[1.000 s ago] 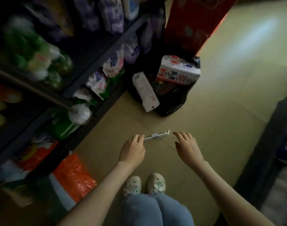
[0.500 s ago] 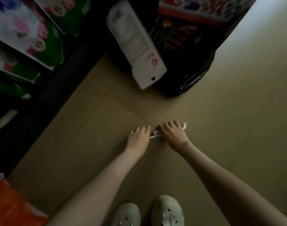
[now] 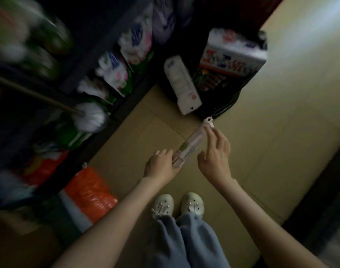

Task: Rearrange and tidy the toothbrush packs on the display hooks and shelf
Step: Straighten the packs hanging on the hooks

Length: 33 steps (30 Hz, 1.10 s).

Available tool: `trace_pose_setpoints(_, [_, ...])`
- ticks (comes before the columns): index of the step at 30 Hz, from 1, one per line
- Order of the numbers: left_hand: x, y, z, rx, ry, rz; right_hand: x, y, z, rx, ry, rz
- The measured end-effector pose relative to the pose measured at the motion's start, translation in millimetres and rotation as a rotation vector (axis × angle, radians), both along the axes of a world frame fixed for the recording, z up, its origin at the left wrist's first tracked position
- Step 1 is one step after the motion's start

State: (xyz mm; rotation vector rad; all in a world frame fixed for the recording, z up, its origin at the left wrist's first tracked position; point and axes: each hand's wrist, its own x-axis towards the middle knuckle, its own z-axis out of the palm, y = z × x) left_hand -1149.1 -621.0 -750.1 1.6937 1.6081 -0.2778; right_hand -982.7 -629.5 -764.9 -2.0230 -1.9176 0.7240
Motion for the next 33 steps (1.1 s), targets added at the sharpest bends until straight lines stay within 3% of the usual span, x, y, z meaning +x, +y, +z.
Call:
trace_pose_setpoints(2, [-5.4,-9.6,90.6,0.061,-0.029,0.079,-25.0,-4.9,96.1,-0.287,0.531,-0.311])
trace_pose_setpoints(4, [-6.4,-20.3,178.7,0.165,-0.037,0.113,-52.3,-8.1,185.1,-0.518,0.955,-0.423])
trace_pose_setpoints(7, [-22.2,-35.7,297.7,0.332,-0.057,0.159,-86.4,-11.9,301.0,-0.403,1.123,-0.425])
trace_pose_setpoints(11, [-75.6,-64.5,420.0,0.457,-0.273,0.329,-114.5,-15.2,422.3,-0.308,1.159,-0.17])
trace_pose_setpoints(14, [-116.8,-91.9,487.6,0.661,-0.307,0.431,-144.7,-22.6,493.8,-0.275,1.108,0.073])
trace_pose_setpoints(21, [-224.3,-156.3,591.6,1.09,-0.046,0.558,-249.9,-58.9,615.4,-0.202,1.059,0.383])
trace_pose_setpoints(27, [-368.9,-231.5,666.6,1.339,0.248,0.722,-356.0,-106.7,681.8,0.15,1.004,0.675])
trace_pose_setpoints(33, [-527.2,-307.9,750.9,1.591,0.566,0.739,-479.4,-163.7,755.9,0.484,0.931,0.842])
